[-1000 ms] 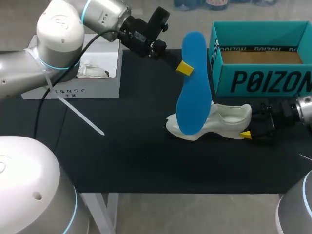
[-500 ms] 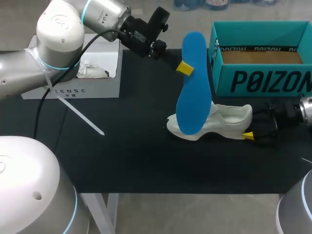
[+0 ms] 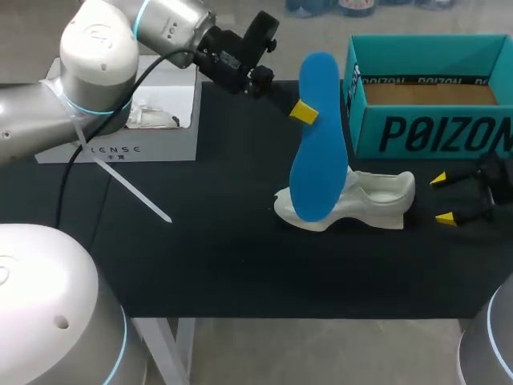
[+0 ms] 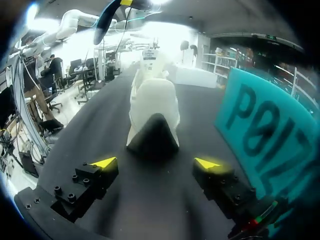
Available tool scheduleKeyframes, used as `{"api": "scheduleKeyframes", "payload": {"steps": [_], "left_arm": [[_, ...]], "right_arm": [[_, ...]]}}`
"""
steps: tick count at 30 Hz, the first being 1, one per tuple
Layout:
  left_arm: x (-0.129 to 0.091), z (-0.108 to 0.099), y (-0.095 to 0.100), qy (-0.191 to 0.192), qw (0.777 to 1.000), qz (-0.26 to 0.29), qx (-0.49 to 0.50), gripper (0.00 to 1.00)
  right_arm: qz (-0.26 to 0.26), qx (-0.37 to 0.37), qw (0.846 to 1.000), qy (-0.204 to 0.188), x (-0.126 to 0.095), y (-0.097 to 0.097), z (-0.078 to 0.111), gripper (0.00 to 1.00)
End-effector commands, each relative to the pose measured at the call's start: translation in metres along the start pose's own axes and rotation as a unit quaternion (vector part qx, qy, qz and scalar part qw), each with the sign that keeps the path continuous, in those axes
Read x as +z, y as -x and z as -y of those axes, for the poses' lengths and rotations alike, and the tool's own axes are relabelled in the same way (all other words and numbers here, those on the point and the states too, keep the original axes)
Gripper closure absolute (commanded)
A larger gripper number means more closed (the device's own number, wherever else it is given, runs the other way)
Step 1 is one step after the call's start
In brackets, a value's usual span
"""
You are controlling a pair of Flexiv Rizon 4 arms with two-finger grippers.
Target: Take the shoe out of the shoebox, open the shoe tongue, remove and reinsert the insole, then place the shoe into the shoebox
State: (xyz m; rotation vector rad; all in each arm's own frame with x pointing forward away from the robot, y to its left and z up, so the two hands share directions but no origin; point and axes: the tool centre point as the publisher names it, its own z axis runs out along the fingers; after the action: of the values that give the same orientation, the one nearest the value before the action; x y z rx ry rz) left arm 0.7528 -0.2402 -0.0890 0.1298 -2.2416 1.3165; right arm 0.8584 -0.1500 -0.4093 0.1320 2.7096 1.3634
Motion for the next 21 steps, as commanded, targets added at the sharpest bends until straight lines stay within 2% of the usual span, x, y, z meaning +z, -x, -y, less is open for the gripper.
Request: {"api": "scheduleKeyframes", "payload": {"steps": [1,7,8,10,14,21], "left_arm": [[0.0,0.0,0.0,0.001,1.0,0.001,0.0,1.0],[0.0,0.0,0.0,0.001,1.0,0.001,0.0,1.0],[0.0,0.0,0.0,0.001,1.0,0.001,0.0,1.0],[0.0,0.0,0.0,0.001,1.0,0.001,0.0,1.0],[0.0,0.0,0.0,0.001,1.0,0.001,0.0,1.0],[0.0,0.0,0.0,0.001,1.0,0.001,0.0,1.0]], "right_arm": [[-0.023,-0.001,0.996,-0.087,-0.029,0.013,-0.005,0.0],[-0.014,-0.022,0.984,-0.176,-0.054,0.025,-0.011,0.0],[-0.015,-0.027,0.983,-0.18,-0.055,0.025,-0.012,0.0],[-0.007,-0.032,0.976,-0.214,-0.058,0.025,-0.017,0.0],[0.007,-0.035,0.968,-0.25,-0.06,0.022,-0.024,0.0],[0.001,-0.046,0.952,-0.304,-0.048,0.027,-0.038,0.0]]}}
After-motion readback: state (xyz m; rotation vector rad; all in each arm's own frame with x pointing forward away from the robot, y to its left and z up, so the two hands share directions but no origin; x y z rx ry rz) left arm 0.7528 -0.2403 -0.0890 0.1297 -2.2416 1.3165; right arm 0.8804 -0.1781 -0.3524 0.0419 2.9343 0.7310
